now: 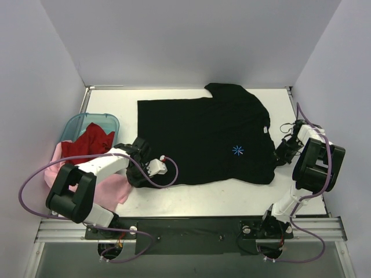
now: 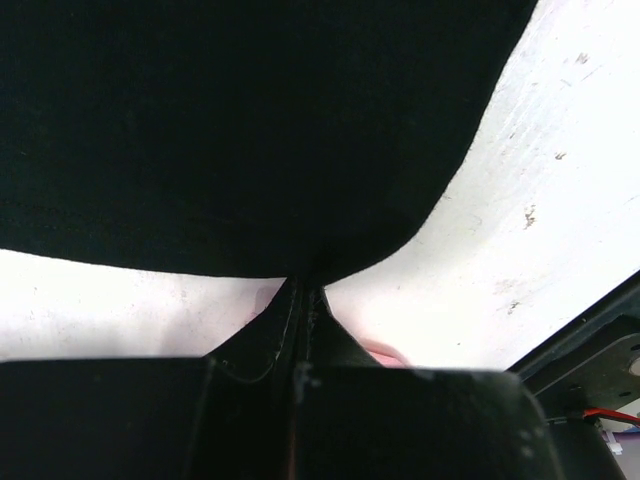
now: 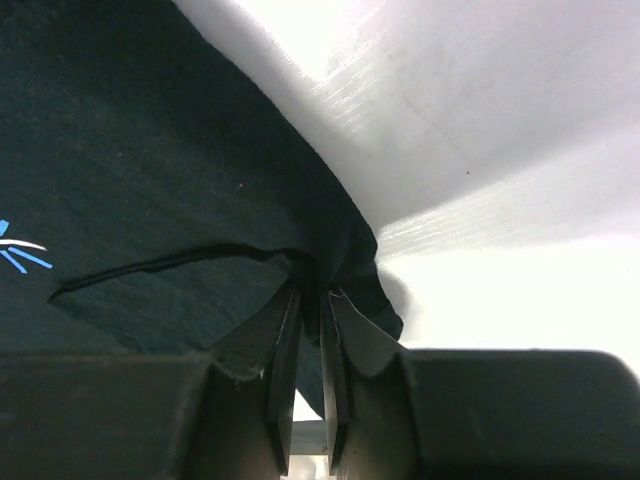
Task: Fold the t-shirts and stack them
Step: Grap the side of the flattened tshirt closest away from the robot with both arms
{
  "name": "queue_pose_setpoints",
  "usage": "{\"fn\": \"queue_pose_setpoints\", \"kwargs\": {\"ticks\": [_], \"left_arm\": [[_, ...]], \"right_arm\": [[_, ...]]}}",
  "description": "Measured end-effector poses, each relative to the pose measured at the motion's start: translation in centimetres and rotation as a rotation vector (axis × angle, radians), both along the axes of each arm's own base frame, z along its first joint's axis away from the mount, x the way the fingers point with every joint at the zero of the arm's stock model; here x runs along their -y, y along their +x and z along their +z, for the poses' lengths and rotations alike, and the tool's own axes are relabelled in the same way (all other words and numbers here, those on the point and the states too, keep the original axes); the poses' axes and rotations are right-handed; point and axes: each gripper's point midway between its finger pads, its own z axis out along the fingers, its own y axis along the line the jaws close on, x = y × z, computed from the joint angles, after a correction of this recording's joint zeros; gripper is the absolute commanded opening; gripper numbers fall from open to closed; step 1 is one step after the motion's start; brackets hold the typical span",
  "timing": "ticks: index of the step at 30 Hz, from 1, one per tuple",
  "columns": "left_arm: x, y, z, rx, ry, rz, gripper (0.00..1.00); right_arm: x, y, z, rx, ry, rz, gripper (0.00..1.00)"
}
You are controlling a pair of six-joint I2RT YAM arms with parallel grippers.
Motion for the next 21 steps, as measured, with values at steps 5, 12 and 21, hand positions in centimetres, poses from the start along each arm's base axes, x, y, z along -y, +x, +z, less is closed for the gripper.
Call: {"fn": "queue_pose_setpoints", "kwargs": {"ticks": [5, 12, 21], "left_arm": [[0.0, 0.1, 0.2, 0.0, 0.0, 0.002, 0.0], [0.2, 0.4, 0.6, 0.007, -0.003, 0.002, 0.0], [0.2, 0.4, 0.6, 0.008, -0.003, 0.001, 0.0]], "right_arm": [[0.0, 0.3, 0.8, 0.03, -0.008, 0.0, 0.16], [-0.3, 0.0, 1.0, 0.021, -0.001, 0.007, 0.3], [-2.9, 0.2, 2.2, 0.044, -0.022, 0.087, 0.35]]}}
